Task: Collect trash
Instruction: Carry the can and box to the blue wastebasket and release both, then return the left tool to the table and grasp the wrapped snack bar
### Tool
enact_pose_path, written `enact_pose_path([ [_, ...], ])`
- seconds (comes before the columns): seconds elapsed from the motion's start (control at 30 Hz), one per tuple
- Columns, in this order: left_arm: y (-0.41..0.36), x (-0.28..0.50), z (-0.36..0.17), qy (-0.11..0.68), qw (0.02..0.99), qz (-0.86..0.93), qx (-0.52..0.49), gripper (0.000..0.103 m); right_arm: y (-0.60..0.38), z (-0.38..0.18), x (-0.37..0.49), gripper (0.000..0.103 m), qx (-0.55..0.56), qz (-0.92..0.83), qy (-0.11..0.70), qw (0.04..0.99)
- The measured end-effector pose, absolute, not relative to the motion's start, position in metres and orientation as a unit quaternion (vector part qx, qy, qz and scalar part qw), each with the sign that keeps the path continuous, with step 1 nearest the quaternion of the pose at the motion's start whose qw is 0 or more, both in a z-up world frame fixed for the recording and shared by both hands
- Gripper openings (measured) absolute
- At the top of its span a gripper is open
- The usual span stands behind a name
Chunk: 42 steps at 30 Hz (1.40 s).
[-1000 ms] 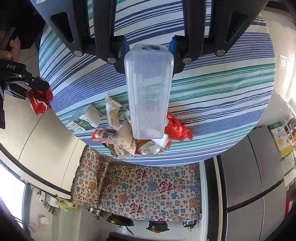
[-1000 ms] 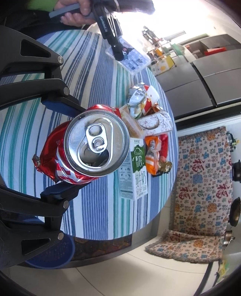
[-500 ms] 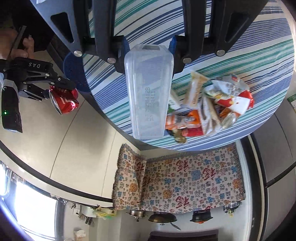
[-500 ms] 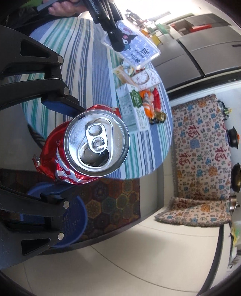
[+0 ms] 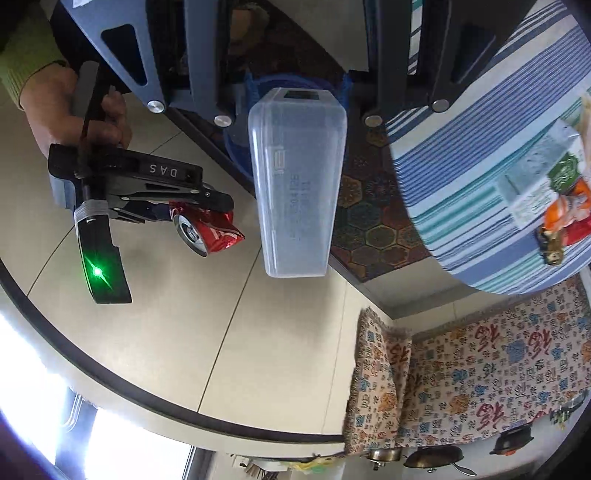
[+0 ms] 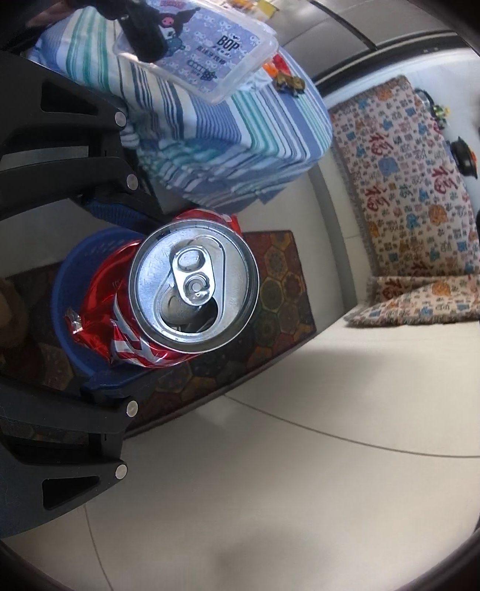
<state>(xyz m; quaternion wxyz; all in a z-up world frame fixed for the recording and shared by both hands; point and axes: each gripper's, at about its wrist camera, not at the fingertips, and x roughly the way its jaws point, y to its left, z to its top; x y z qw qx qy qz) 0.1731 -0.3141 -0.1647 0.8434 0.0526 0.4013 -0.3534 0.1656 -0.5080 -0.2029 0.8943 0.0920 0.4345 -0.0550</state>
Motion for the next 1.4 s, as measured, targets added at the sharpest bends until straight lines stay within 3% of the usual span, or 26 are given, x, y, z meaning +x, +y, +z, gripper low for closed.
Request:
enact_pose_path([
  [0.53, -0.397, 0.213, -0.250, 0.454, 0.814, -0.356, 0.068, 0.033, -0.568, -0.243, 0.173, 0.066, 0.202, -0.065, 0.432, 0.877],
  [0.57, -0.401, 0.214, -0.254, 0.457, 0.810, -0.362, 0.067, 0.033, -0.570, -0.244, 0.174, 0.075, 0.209, -0.063, 0.431, 0.876],
  [0.6, -0.405, 0.216, -0.257, 0.457, 0.807, -0.368, 0.066, 0.034, -0.573, -0.245, 0.172, 0.082, 0.217, -0.064, 0.427, 0.876],
  [0.67, -0.413, 0.220, -0.266, 0.458, 0.808, -0.363, 0.078, 0.060, -0.576, -0.242, 0.169, 0.088, 0.227, -0.065, 0.418, 0.877],
  [0.77, -0.418, 0.223, -0.271, 0.454, 0.813, -0.356, 0.082, 0.062, -0.581, -0.237, 0.165, 0.088, 0.238, -0.069, 0.407, 0.879],
  [1.07, -0.370, 0.192, -0.212, 0.382, 0.861, -0.329, 0.061, 0.062, -0.553, -0.200, 0.165, 0.091, 0.186, -0.068, 0.353, 0.914],
  [1.4, -0.258, 0.150, -0.165, 0.352, 0.894, -0.275, 0.045, 0.062, -0.463, -0.176, 0.169, 0.093, 0.083, -0.013, 0.319, 0.944],
])
